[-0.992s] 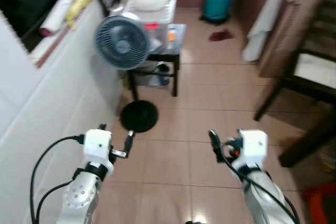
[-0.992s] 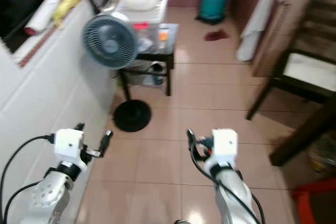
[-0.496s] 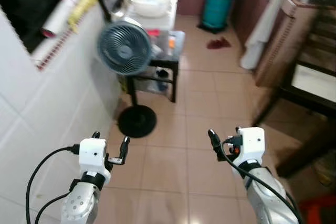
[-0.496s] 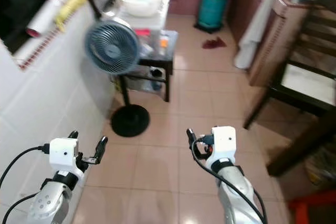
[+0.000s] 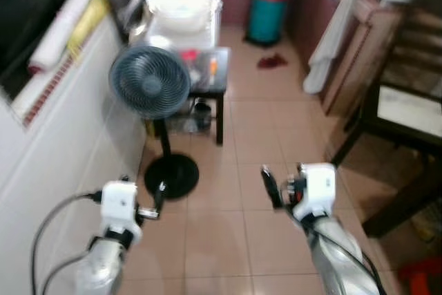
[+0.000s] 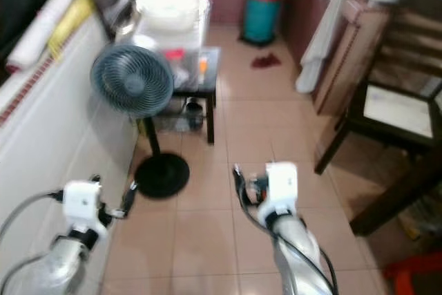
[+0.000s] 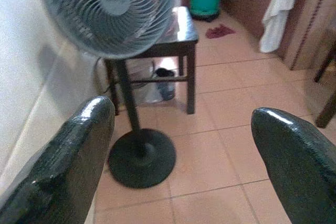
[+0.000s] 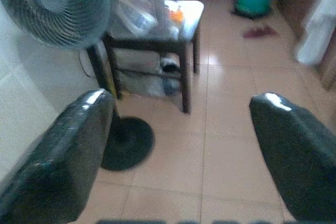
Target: Setting the table
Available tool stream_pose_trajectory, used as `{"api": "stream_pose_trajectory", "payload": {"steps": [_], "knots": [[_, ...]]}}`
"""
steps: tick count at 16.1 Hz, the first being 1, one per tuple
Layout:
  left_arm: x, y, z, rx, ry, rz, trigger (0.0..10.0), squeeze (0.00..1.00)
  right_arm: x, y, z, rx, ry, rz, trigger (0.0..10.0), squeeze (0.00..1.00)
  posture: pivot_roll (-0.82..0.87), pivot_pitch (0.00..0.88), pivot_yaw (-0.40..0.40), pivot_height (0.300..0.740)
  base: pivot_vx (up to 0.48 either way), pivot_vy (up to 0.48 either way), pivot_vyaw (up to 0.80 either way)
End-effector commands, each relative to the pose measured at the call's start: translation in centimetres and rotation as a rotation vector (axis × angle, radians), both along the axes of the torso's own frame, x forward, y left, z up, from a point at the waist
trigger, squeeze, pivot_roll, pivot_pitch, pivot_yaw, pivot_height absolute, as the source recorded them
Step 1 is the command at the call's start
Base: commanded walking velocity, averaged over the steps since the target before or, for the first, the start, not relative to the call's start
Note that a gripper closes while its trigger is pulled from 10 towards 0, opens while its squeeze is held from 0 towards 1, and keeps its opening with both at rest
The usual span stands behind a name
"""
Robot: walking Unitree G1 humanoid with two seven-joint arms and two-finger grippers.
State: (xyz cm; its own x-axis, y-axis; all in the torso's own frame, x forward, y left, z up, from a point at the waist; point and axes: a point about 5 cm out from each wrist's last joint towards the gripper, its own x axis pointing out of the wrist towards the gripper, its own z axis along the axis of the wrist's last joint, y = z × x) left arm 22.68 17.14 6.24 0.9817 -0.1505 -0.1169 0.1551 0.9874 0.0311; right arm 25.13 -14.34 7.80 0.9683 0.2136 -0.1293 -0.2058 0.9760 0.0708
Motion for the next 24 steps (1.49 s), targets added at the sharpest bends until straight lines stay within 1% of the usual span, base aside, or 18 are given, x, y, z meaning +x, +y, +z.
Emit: {"api": "stream_pose_trajectory", "payload": {"steps": [1, 9, 12, 15, 18, 19, 21, 24], "knots": [[0.5, -0.9, 0.8, -0.014, -0.035, -0.036, 10.0, 0.00, 0.0, -1.3, 0.1, -0.018, -0.004, -0.042, 10.0, 0.00, -0.07, 0.100, 0.032, 0.740, 0.394, 0.000, -0.79], [0.6, -0.6, 0.2, -0.015, -0.014, -0.037, 10.0, 0.00, 0.3, -0.8, 0.2, -0.010, -0.009, -0.031, 10.0, 0.00, -0.05, 0.098, 0.031, 0.740, 0.347, 0.000, -0.79], [0.4, -0.9, -0.2, -0.025, 0.000, -0.039, 10.0, 0.00, 0.5, -0.7, 0.3, -0.005, -0.012, -0.026, 10.0, 0.00, -0.05, 0.099, 0.031, 0.740, 0.000, 0.000, -0.74], [0.8, -0.6, -0.2, -0.004, -0.003, -0.019, 10.0, 0.00, 0.4, -0.6, 0.3, 0.001, -0.017, -0.033, 10.0, 0.00, -0.06, 0.097, 0.039, 0.740, 0.000, 0.000, 0.00], [1.4, -0.6, 0.3, 0.007, -0.024, -0.044, 10.0, 0.00, 0.4, -0.7, 0.3, 0.008, -0.017, -0.049, 10.0, 0.00, -0.06, 0.097, 0.049, 0.740, 0.000, 0.000, 0.00], [1.7, -0.6, 0.7, -0.024, -0.032, -0.050, 10.0, 0.00, 0.4, -0.7, 0.3, 0.008, -0.015, -0.054, 10.0, 0.00, -0.06, 0.094, 0.053, 0.740, 0.000, 0.000, -0.51], [2.0, -0.7, 1.0, -0.009, -0.049, -0.075, 10.0, 0.00, 0.4, -0.6, 0.3, 0.008, -0.016, -0.058, 10.0, 0.00, -0.07, 0.094, 0.056, 0.740, 0.127, 0.000, -0.80], [1.9, -0.7, 0.9, -0.009, -0.045, -0.085, 10.0, 0.00, 0.3, -0.7, 0.3, 0.006, -0.018, -0.058, 10.0, 0.00, -0.07, 0.094, 0.059, 0.740, 0.275, 0.000, -0.80]]}}
